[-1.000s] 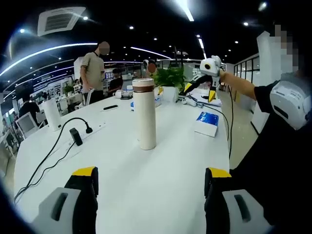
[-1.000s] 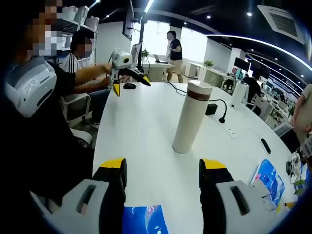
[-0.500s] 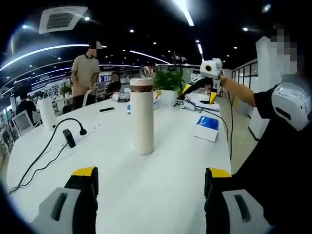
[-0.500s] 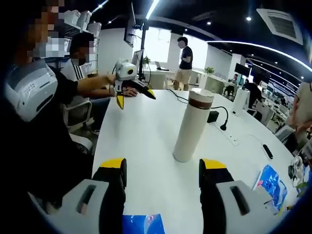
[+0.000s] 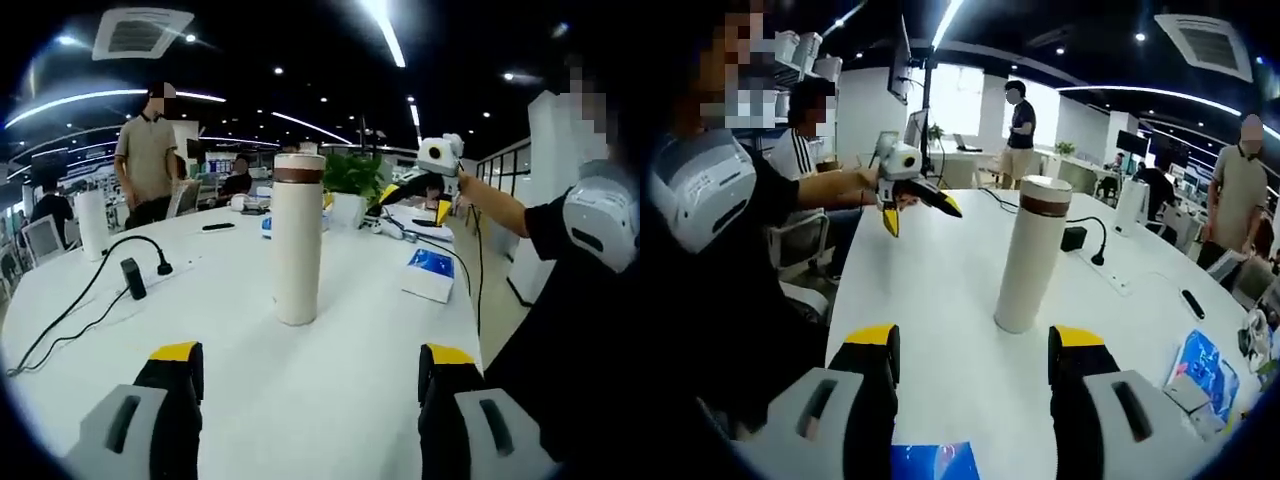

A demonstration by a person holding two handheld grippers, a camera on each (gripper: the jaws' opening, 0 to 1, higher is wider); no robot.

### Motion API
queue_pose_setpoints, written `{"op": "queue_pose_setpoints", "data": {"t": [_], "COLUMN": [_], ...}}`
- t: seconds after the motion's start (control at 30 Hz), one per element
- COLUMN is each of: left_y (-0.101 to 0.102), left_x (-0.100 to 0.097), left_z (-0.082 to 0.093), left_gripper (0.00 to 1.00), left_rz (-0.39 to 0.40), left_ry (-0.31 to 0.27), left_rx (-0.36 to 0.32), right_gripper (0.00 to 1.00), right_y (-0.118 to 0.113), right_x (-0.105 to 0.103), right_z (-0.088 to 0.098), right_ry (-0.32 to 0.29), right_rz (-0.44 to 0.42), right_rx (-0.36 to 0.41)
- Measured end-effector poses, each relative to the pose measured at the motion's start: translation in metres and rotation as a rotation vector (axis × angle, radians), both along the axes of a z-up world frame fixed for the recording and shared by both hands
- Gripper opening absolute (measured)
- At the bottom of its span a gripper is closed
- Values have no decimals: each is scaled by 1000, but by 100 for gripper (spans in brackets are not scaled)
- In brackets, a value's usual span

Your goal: Grasp the water cup twist off the cup lid place the cup lid on the table

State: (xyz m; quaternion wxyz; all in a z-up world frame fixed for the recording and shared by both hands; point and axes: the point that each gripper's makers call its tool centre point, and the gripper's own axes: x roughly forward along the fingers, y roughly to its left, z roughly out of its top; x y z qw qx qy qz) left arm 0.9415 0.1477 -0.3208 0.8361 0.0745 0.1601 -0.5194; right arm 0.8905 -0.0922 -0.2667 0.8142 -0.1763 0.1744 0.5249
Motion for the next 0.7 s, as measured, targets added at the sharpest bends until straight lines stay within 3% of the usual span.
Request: {"op": "queue_pose_setpoints", "data": {"t": [0.7], "left_y": [-14], "left_x": [4], "left_z": [-10], "left_gripper": [88], "left_rz": [-3], "left_ry": [2], "left_rx": [-41], "right_gripper": [61], "right_y": [-3], "right_x": [5], "right_z": [-7], "right_ry": [5], "right_rz": [-31], "right_rx": [47]}}
